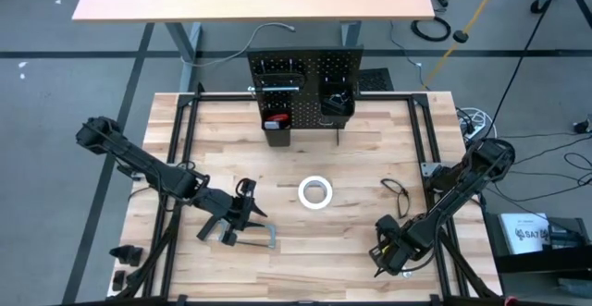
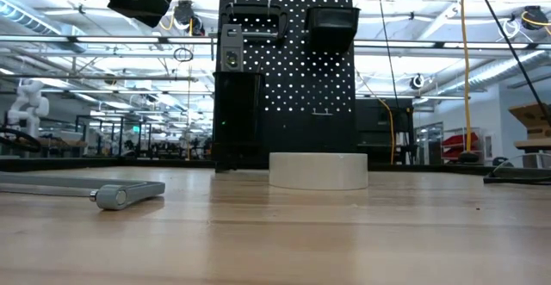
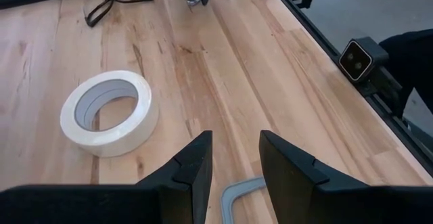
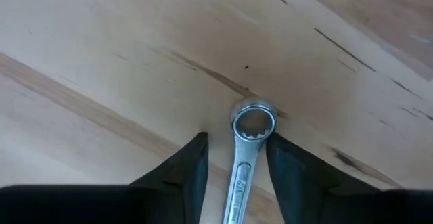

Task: Hang tools onto peg board
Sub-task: Put the silver wrench into the left black tool bin

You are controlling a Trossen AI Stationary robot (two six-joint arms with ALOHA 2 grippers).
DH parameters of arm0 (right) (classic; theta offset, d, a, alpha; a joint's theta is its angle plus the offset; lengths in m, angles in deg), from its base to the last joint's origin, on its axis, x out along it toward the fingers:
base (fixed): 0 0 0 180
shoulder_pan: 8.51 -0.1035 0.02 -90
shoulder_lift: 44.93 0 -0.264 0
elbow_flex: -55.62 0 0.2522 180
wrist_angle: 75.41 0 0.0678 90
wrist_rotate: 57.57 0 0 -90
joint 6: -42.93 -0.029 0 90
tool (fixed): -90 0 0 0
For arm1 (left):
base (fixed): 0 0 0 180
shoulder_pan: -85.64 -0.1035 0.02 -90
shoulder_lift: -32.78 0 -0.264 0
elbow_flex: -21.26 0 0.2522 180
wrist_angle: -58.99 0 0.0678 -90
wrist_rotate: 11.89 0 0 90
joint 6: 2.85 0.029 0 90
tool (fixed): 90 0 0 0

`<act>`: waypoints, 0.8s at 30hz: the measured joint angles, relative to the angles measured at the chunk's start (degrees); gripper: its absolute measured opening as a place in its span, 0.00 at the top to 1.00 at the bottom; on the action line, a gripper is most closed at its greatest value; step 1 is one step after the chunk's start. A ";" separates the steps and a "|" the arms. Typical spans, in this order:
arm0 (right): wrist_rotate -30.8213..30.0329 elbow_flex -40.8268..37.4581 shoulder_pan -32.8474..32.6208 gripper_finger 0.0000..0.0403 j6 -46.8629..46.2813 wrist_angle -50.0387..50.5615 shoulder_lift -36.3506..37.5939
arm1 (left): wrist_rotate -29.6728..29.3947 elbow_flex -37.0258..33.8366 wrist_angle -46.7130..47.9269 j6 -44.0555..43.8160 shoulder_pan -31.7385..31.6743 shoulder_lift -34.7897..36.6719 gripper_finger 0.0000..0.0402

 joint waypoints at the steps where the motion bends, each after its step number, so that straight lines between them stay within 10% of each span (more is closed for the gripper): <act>1: 0.05 -0.02 0.00 0.67 0.18 0.02 -0.04 | 0.00 0.00 0.00 0.00 0.00 0.00 0.68; 12: 0.29 0.63 -0.11 0.95 3.10 0.79 0.02 | 0.00 0.00 -0.02 -0.02 0.00 0.00 0.68; 24: -3.19 4.89 -0.11 0.96 5.25 3.90 -0.18 | 0.00 0.00 -0.07 -0.07 0.00 0.00 0.68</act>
